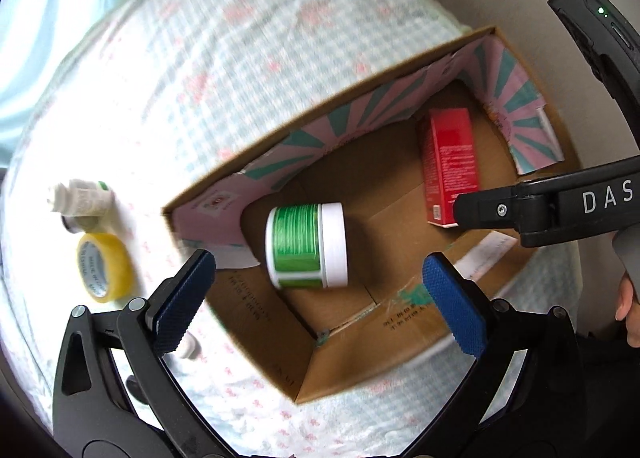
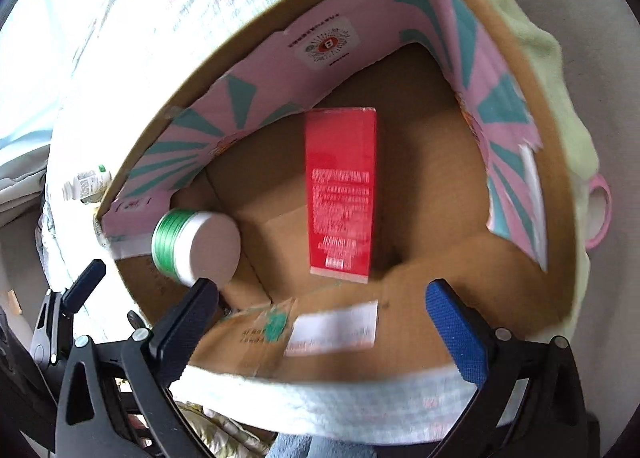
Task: Organize rigid objects
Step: 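Withdraw both tools from the cardboard box back over the bed, then grasp the black-lidded jar with the left tool while the right tool grasps the yellow tape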
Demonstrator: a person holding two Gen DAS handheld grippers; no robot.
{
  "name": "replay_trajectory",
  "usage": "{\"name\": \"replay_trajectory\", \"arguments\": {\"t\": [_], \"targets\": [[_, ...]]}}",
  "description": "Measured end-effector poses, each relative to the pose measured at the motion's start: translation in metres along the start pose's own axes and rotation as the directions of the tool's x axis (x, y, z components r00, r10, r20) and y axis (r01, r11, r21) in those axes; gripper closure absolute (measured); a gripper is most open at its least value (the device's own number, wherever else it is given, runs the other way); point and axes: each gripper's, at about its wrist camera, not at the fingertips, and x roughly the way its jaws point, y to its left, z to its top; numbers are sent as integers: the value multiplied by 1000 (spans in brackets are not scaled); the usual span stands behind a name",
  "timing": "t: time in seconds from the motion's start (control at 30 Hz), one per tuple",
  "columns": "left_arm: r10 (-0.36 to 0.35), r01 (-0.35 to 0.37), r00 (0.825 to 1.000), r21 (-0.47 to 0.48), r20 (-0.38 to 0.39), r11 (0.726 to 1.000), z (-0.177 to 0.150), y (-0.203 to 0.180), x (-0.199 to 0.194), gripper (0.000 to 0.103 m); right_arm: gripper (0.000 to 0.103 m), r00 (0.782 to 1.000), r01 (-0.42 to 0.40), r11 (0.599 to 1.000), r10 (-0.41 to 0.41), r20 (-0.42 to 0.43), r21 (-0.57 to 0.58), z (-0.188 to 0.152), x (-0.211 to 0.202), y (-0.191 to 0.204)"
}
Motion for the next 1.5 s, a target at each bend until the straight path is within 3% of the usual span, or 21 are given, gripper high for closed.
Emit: {"name": "replay_trajectory", "arguments": {"t": [0.27, 0.47, 0.63, 0.8, 0.9, 1.17, 1.5], "targets": [[31, -26, 994, -46, 109, 999, -22, 14, -85, 0, 0, 992, 22, 998, -14, 123, -62, -35, -67, 27], [58, -29, 979, -152, 194, 988, -76, 51, -151, 0, 0, 972, 29, 992, 1, 236, -125, -58, -106, 56], [138, -68, 962, -285, 236, 956, -132, 97, -195, 0, 0, 950, 66, 983, -8, 314, -173, -82, -115, 95], [202, -90, 947, -397, 250, 913, -189, 150, -220, 0, 0, 908, 133, 962, -22, 419, -238, -111, -127, 141], [211, -73, 942, -452, 261, 889, -222, 183, -227, 0, 0, 890, 155, 946, -9, 455, -286, -129, -125, 173], [237, -74, 939, -523, 251, 849, -299, 252, -228, 0, 0, 886, 165, 898, 47, 461, -407, -168, -91, 265], [230, -70, 936, -500, 267, 863, -341, 326, -194, 0, 0, 869, 227, 826, 68, 490, -516, -191, -5, 371]]}}
